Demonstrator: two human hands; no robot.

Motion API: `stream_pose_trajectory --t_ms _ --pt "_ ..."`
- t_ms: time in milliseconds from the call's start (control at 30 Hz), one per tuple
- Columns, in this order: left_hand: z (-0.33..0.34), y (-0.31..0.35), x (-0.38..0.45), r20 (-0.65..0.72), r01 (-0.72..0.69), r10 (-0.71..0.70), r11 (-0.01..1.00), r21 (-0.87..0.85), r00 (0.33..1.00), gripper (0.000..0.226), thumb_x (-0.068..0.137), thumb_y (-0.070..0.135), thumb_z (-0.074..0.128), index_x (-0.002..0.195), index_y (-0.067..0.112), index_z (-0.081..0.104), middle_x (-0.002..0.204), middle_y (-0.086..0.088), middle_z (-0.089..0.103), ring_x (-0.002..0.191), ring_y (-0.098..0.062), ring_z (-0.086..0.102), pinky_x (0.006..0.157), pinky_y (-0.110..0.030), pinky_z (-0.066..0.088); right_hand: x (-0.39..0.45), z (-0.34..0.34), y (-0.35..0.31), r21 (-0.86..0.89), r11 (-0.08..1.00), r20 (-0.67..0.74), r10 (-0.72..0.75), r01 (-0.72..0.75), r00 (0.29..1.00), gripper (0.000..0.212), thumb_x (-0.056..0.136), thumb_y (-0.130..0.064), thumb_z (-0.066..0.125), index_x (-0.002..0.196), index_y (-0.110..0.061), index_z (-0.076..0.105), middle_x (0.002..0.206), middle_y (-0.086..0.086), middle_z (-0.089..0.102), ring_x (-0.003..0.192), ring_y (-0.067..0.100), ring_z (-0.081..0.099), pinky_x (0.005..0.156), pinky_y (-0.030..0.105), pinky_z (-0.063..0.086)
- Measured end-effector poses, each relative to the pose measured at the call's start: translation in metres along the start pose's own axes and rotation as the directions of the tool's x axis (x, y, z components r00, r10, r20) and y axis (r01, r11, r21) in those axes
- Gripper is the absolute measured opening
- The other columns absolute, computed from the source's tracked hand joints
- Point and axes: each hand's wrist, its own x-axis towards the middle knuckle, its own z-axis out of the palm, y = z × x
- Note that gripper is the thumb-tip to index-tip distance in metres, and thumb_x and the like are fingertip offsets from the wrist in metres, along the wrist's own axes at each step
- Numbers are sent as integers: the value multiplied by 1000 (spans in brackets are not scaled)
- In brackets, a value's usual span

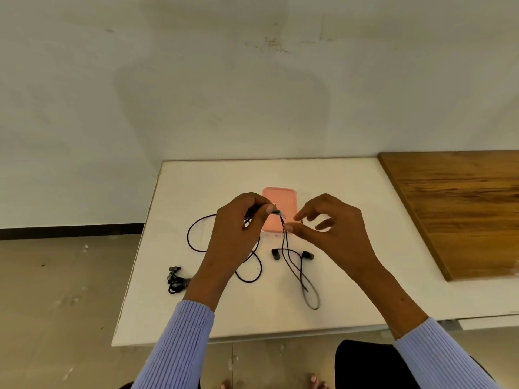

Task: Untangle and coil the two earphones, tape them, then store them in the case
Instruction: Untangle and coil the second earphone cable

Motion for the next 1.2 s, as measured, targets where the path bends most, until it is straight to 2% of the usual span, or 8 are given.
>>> stream_pose_trajectory --t_ms 100,400,633,800,900,1000,1067,1200 --pt "0 -1 0 -2 -1 1 1000 13 1000 15 92 21 57 94 12 68 90 3 70 87 -7 63 80 -16 48 -1 8 -4 -44 998 0 -42 42 999 24 66 -41 80 79 -23 71 82 -12 66 73 7 62 60 32 54" --pt "1 -2 1 0 8 -8 1000 20 1000 18 91 24 57 94 11 69 89 1 71 87 -9 64 79 -18 49 -5 24 -8 -90 995 -68 -52 46 996 18 71 -32 79 76 -19 68 77 -13 62 68 7 62 60 36 54" --pt "-1 0 0 17 74 -74 997 -23 997 14 93 18 54 89 18 67 76 12 64 71 0 55 63 -9 39 -2 19 -5 66 996 56 50 -53 997 7 79 -16 72 81 -12 67 76 -17 63 78 -3 61 59 12 49" --pt "1 2 -1 112 147 -134 982 -118 985 26 95 2 40 92 8 65 83 10 65 72 6 55 68 -6 40 0 16 -6 210 968 107 119 -140 987 15 73 -10 77 84 -9 67 74 -4 69 68 4 67 60 11 51" --pt "2 4 -2 151 190 -165 967 -169 975 32 97 5 35 83 11 63 84 3 66 77 4 57 74 -13 41 -1 15 -8 246 955 122 139 -166 983 20 68 -6 81 84 -6 69 73 3 72 66 8 69 61 13 52" --pt "3 5 -3 193 231 -200 961 -153 961 29 98 23 43 81 11 63 77 -5 63 66 0 50 67 -15 38 -1 12 -9 300 930 114 186 -213 976 20 64 -2 82 79 -2 70 70 7 73 63 12 71 61 19 55" --pt "1 2 -3 217 214 -190 972 -92 957 23 93 29 53 85 10 64 67 4 57 56 1 46 57 -8 34 1 10 -9 316 920 111 204 -230 973 18 63 -2 82 77 -3 71 69 8 73 63 15 71 60 24 57" --pt "0 -6 -1 201 153 -152 988 11 968 13 89 25 60 89 13 64 83 4 63 74 -3 56 64 -5 39 2 9 -8 325 915 139 203 -239 969 16 66 -3 80 79 -5 71 69 3 72 64 12 71 58 17 54"
